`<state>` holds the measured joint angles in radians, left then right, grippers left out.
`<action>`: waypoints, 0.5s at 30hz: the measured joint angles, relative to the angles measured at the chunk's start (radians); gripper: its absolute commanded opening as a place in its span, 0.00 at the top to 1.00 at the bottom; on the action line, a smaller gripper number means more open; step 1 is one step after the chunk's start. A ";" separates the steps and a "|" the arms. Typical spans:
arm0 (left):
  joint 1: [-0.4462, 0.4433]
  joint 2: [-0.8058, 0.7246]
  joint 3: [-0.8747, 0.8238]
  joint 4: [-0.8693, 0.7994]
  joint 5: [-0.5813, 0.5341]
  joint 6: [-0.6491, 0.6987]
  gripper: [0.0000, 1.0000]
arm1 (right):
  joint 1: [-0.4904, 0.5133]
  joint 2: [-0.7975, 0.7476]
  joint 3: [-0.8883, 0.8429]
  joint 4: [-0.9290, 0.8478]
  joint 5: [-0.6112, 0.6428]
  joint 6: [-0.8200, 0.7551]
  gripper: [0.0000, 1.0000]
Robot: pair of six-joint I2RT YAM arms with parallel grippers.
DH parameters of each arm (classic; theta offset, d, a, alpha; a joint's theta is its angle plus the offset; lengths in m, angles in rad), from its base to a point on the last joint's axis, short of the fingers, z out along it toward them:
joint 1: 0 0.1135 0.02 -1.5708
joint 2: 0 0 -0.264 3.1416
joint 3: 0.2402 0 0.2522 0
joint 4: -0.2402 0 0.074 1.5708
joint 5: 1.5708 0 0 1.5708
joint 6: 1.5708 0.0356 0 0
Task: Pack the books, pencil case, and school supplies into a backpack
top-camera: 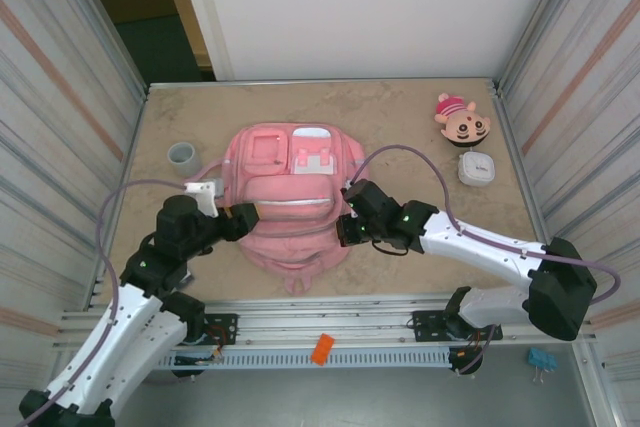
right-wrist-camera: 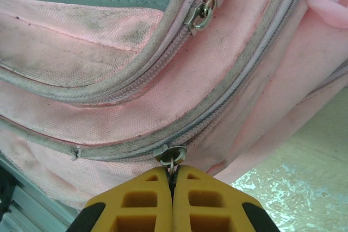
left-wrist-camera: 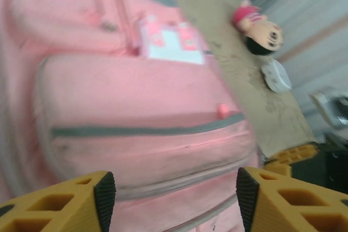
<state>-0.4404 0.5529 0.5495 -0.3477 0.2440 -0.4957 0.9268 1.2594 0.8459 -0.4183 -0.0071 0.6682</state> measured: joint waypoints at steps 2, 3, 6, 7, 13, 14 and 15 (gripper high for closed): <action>-0.041 -0.001 0.008 0.033 0.035 0.121 0.29 | 0.000 0.000 0.000 0.000 -0.003 0.000 1.00; -0.065 0.007 0.010 0.048 0.055 0.186 0.29 | 0.000 0.000 0.000 0.000 -0.003 0.000 1.00; -0.136 0.066 0.021 0.069 0.097 0.342 0.30 | 0.000 0.000 -0.001 0.002 -0.009 0.000 1.00; -0.161 0.098 0.027 0.070 0.103 0.393 0.30 | 0.000 0.000 -0.002 0.003 -0.011 0.000 1.00; -0.343 0.304 0.066 0.075 0.040 0.668 0.20 | 0.000 0.000 -0.005 0.008 -0.018 0.000 1.00; -0.375 0.334 0.066 0.083 0.020 0.711 0.20 | 0.000 0.000 -0.006 0.008 -0.018 0.000 1.00; -0.402 0.361 0.066 0.093 0.001 0.747 0.19 | 0.000 0.000 -0.006 0.008 -0.018 0.000 1.00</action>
<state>-0.8421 0.9138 0.6151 -0.2543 0.2451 0.2516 0.9268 1.2598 0.8402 -0.4103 -0.0254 0.6685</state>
